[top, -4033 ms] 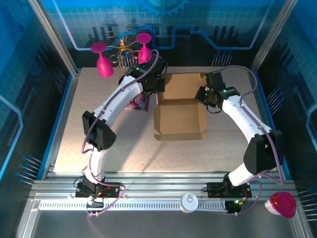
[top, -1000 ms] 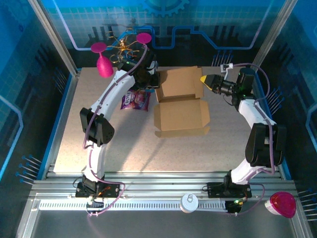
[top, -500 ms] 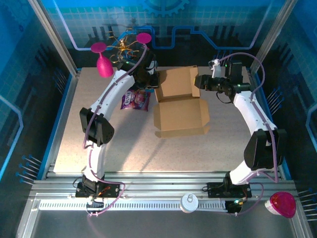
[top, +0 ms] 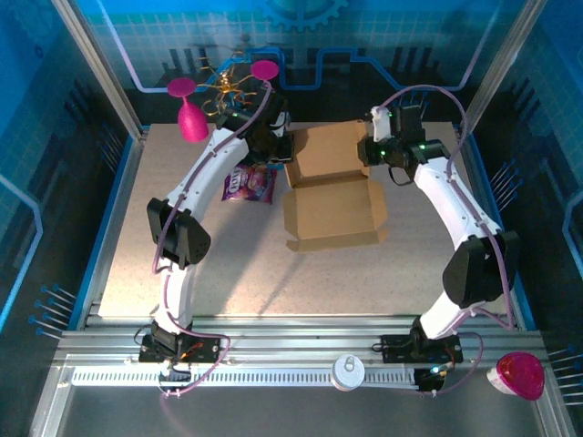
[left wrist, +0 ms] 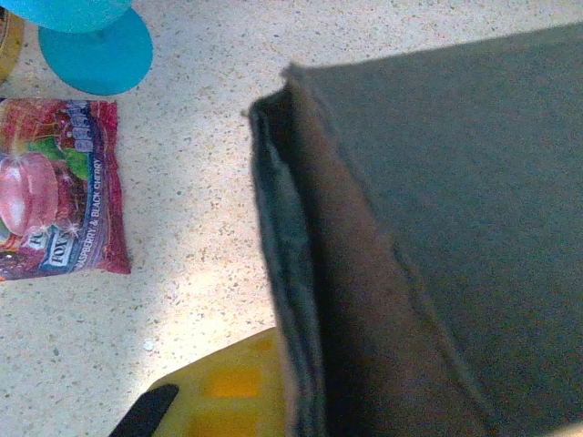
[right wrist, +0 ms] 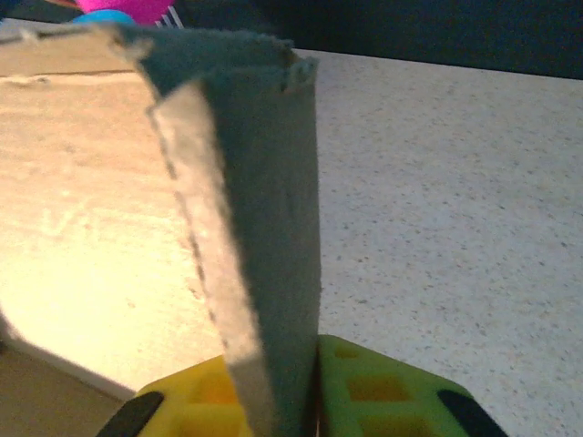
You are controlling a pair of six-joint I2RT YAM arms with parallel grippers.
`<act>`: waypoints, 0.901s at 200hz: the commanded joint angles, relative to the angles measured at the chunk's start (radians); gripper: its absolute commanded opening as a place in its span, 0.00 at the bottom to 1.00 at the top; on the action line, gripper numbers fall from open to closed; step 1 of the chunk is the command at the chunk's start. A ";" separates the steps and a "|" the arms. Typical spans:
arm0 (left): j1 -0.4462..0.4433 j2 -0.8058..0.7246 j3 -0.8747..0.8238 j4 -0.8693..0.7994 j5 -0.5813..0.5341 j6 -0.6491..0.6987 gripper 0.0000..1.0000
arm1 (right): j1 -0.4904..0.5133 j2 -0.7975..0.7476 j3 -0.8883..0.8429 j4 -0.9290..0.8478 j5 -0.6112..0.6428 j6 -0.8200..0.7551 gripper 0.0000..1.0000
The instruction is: Fold the paper box
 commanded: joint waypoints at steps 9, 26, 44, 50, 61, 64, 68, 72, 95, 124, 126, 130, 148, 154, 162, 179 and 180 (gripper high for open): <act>-0.028 0.008 0.075 -0.060 -0.061 0.004 0.00 | 0.047 0.036 0.070 -0.097 0.177 -0.031 0.07; -0.042 0.011 0.082 -0.079 -0.109 -0.009 0.00 | 0.074 0.055 0.106 -0.138 0.261 -0.037 0.02; -0.055 0.017 0.082 -0.091 -0.154 -0.026 0.00 | 0.102 0.084 0.159 -0.199 0.355 -0.021 0.00; -0.059 0.021 0.082 -0.094 -0.164 -0.029 0.00 | 0.110 0.095 0.175 -0.221 0.385 -0.011 0.00; -0.064 0.024 0.081 -0.099 -0.184 -0.038 0.00 | 0.126 0.114 0.206 -0.262 0.440 0.002 0.00; -0.063 0.025 0.083 -0.100 -0.188 -0.041 0.00 | 0.129 0.120 0.215 -0.273 0.458 0.006 0.00; -0.065 0.026 0.083 -0.101 -0.194 -0.043 0.00 | 0.137 0.126 0.225 -0.291 0.480 0.013 0.00; -0.065 0.027 0.081 -0.103 -0.200 -0.046 0.00 | 0.142 0.135 0.236 -0.304 0.501 0.019 0.00; -0.064 0.041 0.100 -0.127 -0.224 -0.061 0.00 | 0.176 0.181 0.300 -0.409 0.612 0.064 0.00; -0.063 0.069 0.137 -0.167 -0.242 -0.071 0.00 | 0.198 0.245 0.396 -0.545 0.726 0.123 0.00; -0.064 0.070 0.137 -0.169 -0.243 -0.070 0.00 | 0.199 0.249 0.401 -0.552 0.732 0.126 0.00; -0.063 0.072 0.138 -0.172 -0.245 -0.070 0.00 | 0.201 0.254 0.410 -0.563 0.743 0.128 0.00; -0.062 0.078 0.144 -0.182 -0.252 -0.072 0.00 | 0.203 0.269 0.432 -0.585 0.753 0.132 0.00; -0.062 0.079 0.145 -0.184 -0.252 -0.071 0.00 | 0.203 0.270 0.437 -0.588 0.751 0.134 0.00; -0.061 0.079 0.145 -0.187 -0.253 -0.070 0.00 | 0.204 0.271 0.439 -0.590 0.750 0.132 0.00; -0.061 0.079 0.144 -0.189 -0.254 -0.068 0.00 | 0.208 0.272 0.443 -0.587 0.747 0.126 0.00; -0.060 0.079 0.144 -0.189 -0.254 -0.068 0.00 | 0.209 0.272 0.444 -0.587 0.745 0.126 0.00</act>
